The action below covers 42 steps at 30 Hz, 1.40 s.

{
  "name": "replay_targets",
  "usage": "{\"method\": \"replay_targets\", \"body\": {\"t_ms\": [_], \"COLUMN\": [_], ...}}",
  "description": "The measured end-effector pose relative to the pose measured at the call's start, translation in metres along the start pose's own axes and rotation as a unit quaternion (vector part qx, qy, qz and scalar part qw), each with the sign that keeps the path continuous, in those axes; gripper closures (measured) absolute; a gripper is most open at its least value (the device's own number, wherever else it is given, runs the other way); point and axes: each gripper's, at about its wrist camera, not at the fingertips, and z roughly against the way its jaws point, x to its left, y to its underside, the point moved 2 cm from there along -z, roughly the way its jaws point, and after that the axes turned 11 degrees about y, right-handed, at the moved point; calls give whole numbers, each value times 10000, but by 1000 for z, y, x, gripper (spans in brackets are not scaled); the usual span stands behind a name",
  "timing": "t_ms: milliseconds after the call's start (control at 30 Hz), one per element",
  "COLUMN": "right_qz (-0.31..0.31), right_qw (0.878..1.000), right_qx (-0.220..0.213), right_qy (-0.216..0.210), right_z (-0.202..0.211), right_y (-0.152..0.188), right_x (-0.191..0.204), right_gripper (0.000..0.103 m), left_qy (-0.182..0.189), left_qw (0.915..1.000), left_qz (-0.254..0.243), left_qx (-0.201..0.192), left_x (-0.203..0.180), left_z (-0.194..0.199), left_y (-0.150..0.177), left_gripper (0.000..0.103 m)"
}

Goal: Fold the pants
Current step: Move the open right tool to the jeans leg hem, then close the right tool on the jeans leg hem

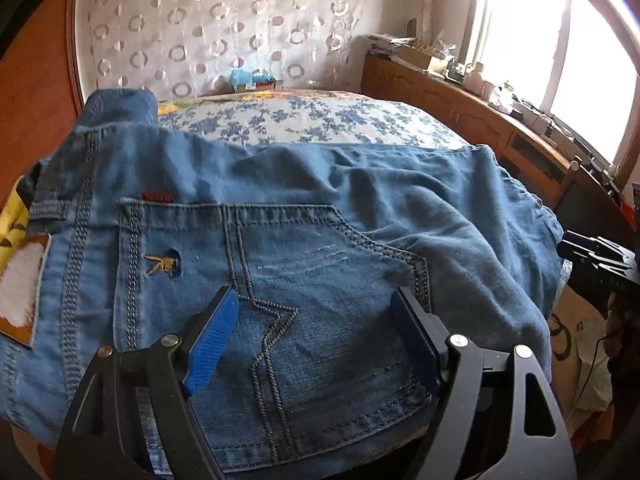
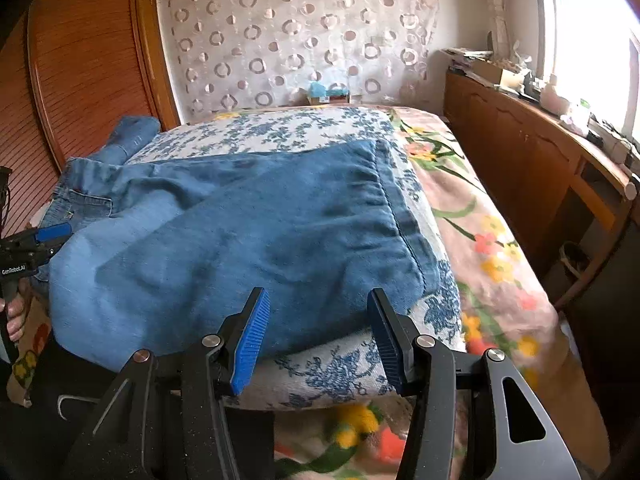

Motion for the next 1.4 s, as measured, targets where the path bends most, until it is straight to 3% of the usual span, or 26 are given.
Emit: {"method": "replay_targets", "body": {"t_ms": [400, 900, 1133, 1300, 1333, 1400], "right_qz": [-152, -499, -551, -434, -415, -401], "right_qw": [9997, 9979, 9980, 9987, 9988, 9990], "right_qx": [19, 63, 85, 81, 83, 83], "right_qy": [170, 404, 283, 245, 229, 200], "right_z": [-1, -8, -20, -23, -24, -24], "right_y": [3, 2, -4, -6, -6, -7], "right_x": [-22, -67, -70, -64, -63, -64], "right_gripper": [50, 50, 50, 50, 51, 66], "left_qy": [-441, -360, -368, -156, -77, -23], "left_qw": [9982, 9989, 9988, 9994, 9996, 9996], "left_qz": [-393, -299, -329, -276, -243, -196], "left_qx": [127, -65, -50, -112, -152, -210], "left_x": [-13, -6, -7, -3, -1, 1], "left_z": [-7, 0, 2, 10, 14, 18], "left_y": [9, 19, 20, 22, 22, 21], "left_gripper": [23, 23, 23, 23, 24, 23]}}
